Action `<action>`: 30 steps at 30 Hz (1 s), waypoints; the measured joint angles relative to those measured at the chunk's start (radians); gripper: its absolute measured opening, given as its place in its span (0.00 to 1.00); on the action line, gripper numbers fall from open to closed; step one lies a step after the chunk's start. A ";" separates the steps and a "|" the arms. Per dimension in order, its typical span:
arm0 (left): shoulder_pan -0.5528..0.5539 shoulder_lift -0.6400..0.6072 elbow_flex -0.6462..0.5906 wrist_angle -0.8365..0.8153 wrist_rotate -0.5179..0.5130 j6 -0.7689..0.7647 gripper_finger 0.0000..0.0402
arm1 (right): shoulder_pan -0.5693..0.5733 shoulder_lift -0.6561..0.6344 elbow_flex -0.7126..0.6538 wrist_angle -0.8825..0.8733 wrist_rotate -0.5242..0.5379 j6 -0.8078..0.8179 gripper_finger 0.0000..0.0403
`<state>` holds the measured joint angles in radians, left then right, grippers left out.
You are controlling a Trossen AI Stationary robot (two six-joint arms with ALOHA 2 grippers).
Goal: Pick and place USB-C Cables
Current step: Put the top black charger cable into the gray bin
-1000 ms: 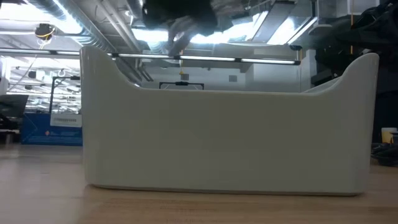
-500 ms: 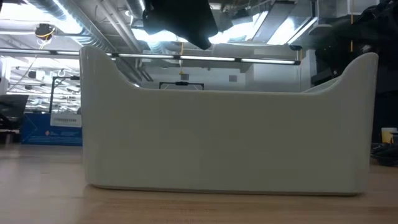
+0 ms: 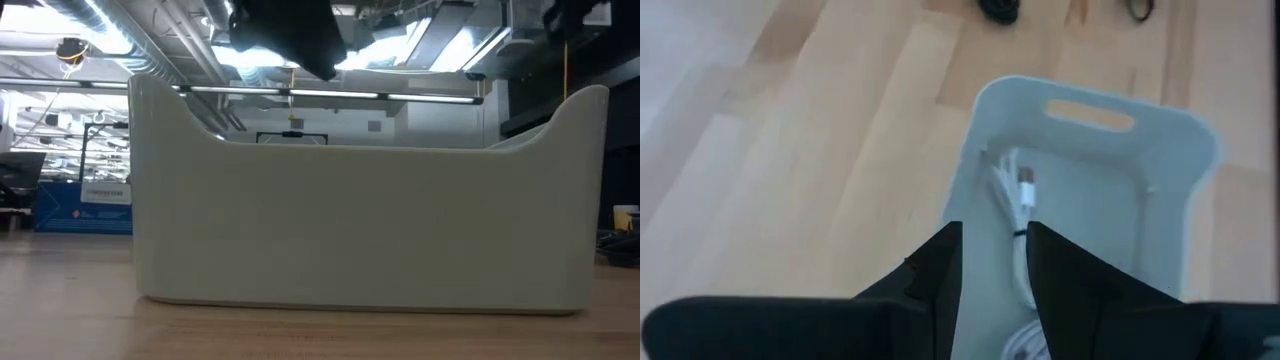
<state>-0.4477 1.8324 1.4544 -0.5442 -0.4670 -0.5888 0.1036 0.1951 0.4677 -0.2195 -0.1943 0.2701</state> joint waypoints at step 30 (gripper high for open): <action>0.042 0.000 0.000 -0.031 -0.126 -0.004 0.27 | 0.203 0.772 0.142 -0.557 0.023 0.039 0.65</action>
<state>-0.4061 1.8324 1.4544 -0.5749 -0.5930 -0.5924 0.3068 0.9672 0.6101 -0.7767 -0.1714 0.3093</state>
